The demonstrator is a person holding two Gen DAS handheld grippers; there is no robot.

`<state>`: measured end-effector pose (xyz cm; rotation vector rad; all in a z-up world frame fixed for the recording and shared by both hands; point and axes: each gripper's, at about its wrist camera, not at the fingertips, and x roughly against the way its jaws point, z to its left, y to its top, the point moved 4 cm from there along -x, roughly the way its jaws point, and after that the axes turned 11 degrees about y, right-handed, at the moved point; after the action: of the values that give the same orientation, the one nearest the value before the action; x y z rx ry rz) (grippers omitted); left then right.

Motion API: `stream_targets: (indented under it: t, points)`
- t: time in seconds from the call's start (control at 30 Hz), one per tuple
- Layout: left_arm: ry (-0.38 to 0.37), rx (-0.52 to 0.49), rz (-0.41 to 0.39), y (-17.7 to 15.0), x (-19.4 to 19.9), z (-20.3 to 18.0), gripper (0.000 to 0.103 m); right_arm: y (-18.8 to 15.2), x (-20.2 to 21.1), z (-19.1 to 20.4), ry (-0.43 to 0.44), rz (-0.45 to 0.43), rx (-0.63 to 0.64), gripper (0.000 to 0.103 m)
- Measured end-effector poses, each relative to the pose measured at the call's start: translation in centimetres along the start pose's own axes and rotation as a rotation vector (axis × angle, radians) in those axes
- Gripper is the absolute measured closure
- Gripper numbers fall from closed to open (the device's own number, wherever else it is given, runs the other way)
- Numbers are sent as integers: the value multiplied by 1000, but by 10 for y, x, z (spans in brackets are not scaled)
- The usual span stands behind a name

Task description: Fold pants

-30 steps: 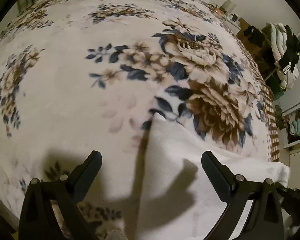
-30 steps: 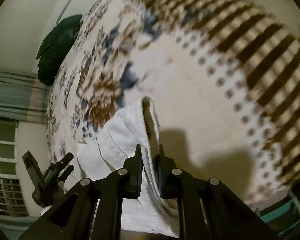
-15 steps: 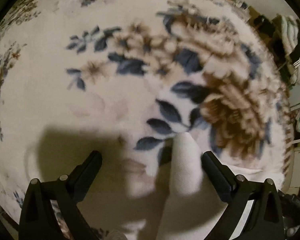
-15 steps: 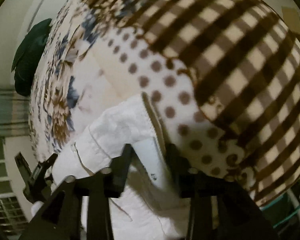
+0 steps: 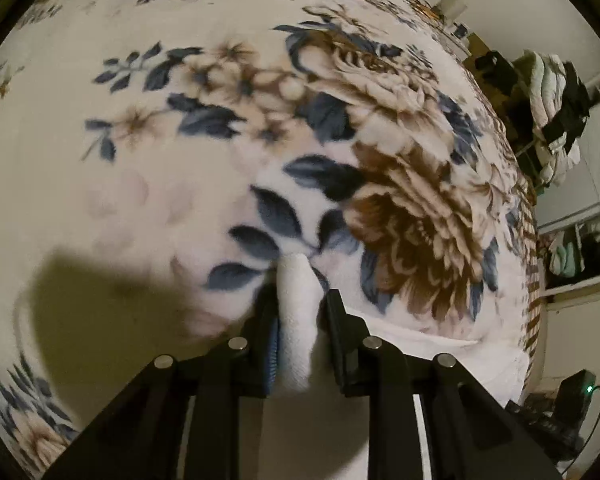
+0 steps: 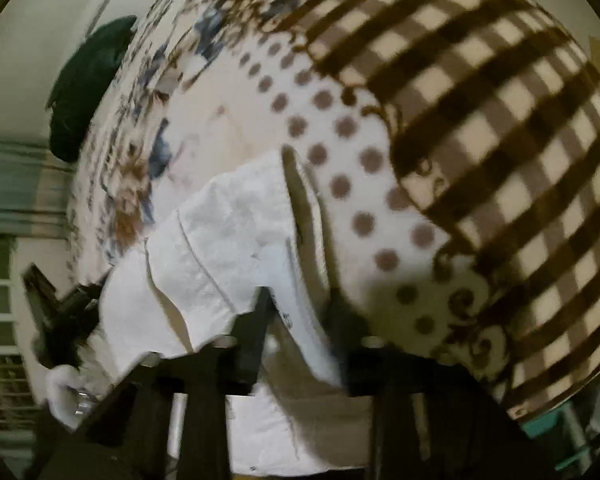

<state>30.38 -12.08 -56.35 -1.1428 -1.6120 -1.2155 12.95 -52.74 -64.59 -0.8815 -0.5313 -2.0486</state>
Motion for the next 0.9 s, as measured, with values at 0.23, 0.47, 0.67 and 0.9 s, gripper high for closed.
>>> stream_targets:
  t: [0.23, 0.47, 0.67, 0.9]
  points:
    - [-32, 16, 65, 6, 15, 1, 80, 2, 3, 4, -24, 19, -71, 61]
    - [7, -6, -10, -40, 74, 11, 17, -43, 64, 9, 113, -107, -164, 20]
    - [29, 13, 123, -103, 45, 14, 15, -120, 15, -18, 273, -45, -400, 20]
    - [-51, 36, 153, -133, 20, 12, 14, -134, -40, -11, 455, -142, -411, 21]
